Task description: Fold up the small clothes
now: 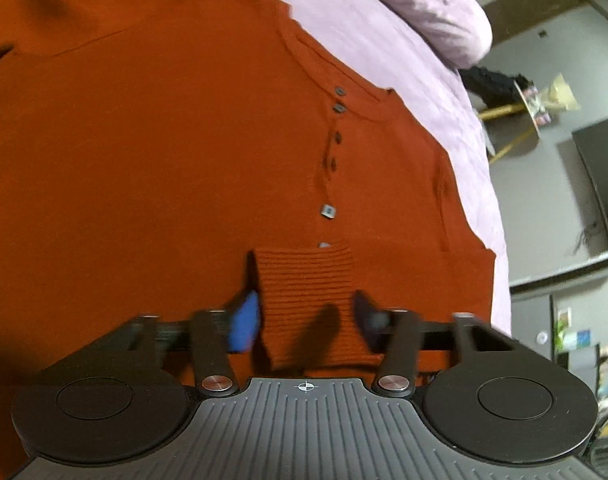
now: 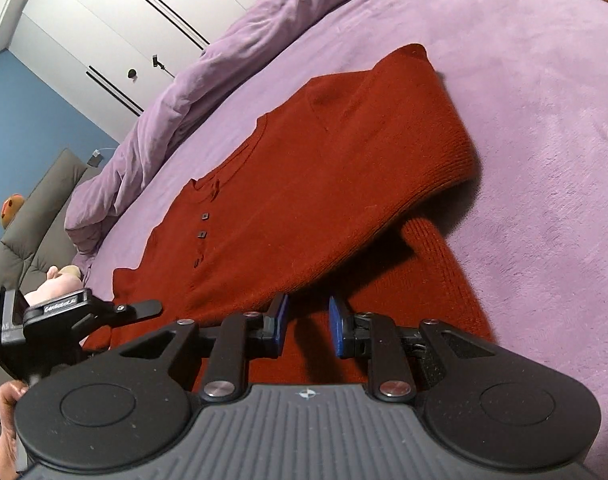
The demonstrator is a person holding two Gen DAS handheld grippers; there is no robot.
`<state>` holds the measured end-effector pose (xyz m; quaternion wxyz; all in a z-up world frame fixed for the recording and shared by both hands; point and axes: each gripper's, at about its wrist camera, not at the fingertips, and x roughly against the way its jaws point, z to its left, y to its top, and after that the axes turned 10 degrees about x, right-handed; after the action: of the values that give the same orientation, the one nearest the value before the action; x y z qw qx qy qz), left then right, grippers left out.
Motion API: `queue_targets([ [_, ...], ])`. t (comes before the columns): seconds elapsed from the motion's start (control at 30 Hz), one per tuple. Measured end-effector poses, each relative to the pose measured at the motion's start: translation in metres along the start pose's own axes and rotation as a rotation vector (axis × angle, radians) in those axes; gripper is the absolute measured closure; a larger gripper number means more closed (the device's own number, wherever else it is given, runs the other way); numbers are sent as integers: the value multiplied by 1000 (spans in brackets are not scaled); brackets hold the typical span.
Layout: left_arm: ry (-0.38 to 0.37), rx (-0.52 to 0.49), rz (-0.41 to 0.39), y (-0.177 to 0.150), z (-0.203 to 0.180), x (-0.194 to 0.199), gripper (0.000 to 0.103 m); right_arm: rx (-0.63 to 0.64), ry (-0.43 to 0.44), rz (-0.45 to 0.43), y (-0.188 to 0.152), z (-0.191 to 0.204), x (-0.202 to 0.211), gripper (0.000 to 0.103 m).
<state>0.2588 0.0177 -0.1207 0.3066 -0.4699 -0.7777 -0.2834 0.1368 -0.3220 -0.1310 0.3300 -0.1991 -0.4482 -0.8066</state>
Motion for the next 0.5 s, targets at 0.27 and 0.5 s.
queue_targets([
  [0.27,136,-304,-190,20,-57,19,95,-6,-51,-10,5,-7,10,82],
  [0.5,445,-471,-504,51,-63,61,95,-32,-109,-34,20,-6,12,81],
])
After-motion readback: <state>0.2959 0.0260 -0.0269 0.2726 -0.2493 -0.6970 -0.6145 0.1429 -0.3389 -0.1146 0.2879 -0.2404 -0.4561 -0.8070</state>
